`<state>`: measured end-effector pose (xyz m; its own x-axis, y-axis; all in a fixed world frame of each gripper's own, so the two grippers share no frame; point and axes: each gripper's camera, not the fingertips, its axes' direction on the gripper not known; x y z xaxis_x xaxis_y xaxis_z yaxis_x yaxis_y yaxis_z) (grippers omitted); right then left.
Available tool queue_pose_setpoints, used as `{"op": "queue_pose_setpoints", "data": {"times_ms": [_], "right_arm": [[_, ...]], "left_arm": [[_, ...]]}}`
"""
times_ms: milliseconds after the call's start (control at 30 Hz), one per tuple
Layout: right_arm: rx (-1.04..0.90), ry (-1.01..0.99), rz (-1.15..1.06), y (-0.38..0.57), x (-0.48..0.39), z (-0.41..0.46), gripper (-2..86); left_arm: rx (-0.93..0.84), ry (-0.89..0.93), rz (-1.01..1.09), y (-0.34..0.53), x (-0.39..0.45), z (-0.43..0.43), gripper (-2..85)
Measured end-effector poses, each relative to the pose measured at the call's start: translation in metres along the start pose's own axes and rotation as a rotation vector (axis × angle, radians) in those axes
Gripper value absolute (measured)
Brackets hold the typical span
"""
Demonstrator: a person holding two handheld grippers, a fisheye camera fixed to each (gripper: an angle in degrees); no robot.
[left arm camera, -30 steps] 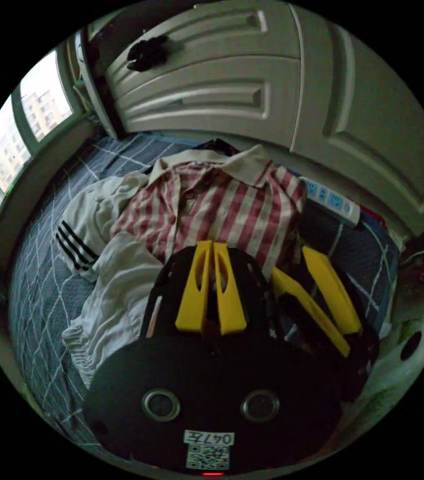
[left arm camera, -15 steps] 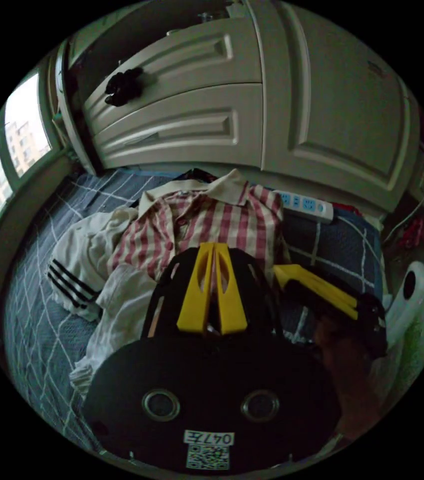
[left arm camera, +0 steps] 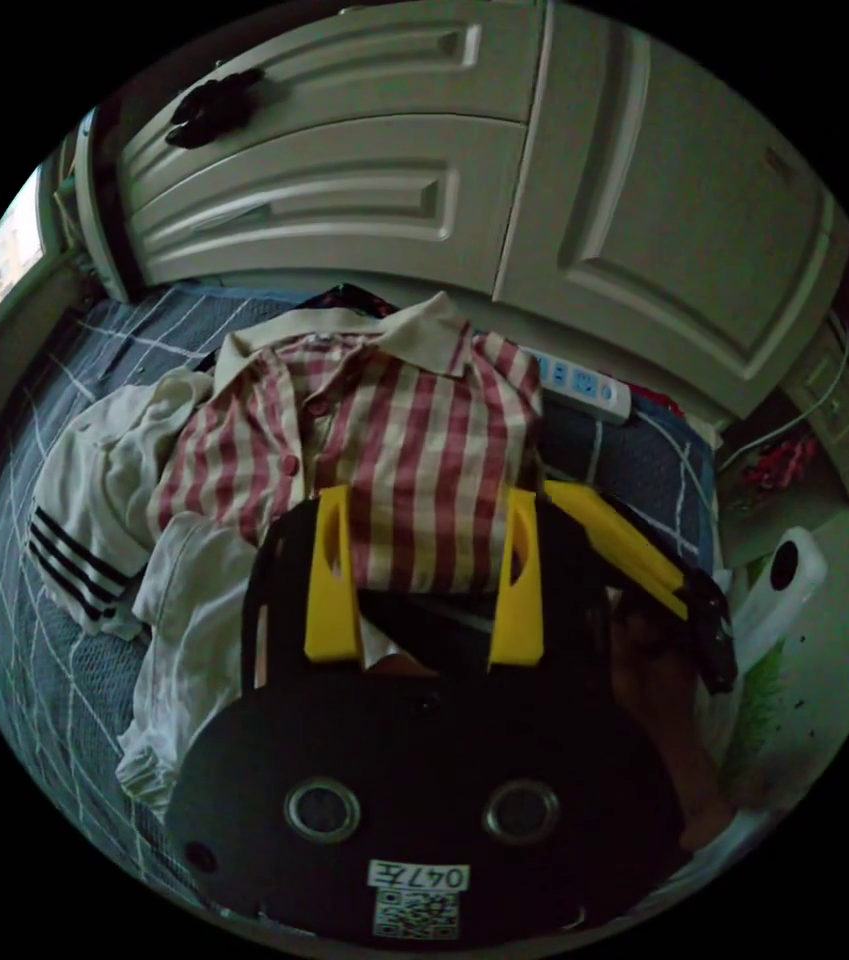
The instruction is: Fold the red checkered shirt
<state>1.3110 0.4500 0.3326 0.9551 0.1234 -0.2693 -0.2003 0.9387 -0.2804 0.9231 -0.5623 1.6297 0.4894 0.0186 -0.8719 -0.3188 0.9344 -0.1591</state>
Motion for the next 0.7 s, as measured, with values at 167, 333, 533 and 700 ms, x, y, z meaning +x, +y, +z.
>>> {"op": "queue_pose_setpoints", "data": {"times_ms": [167, 333, 533, 700], "right_arm": [[-0.113, -0.122, -0.073, 0.003, -0.027, 0.014, 1.4], [-0.115, -0.05, -0.171, 0.015, -0.074, 0.012, -0.1], [0.304, 0.035, -0.263, 0.043, -0.135, -0.034, 15.0], [0.136, -0.108, -0.47, 0.057, -0.22, -0.022, 3.1]], "left_arm": [[0.047, -0.089, 0.034, 0.037, 0.001, -0.032, 0.4], [0.12, -0.054, 0.012, 0.085, -0.01, -0.096, -0.8], [0.333, 0.037, -0.054, 0.172, -0.036, -0.215, -0.9], [0.385, 0.135, 0.009, 0.258, -0.035, -0.3, -1.0]]}}
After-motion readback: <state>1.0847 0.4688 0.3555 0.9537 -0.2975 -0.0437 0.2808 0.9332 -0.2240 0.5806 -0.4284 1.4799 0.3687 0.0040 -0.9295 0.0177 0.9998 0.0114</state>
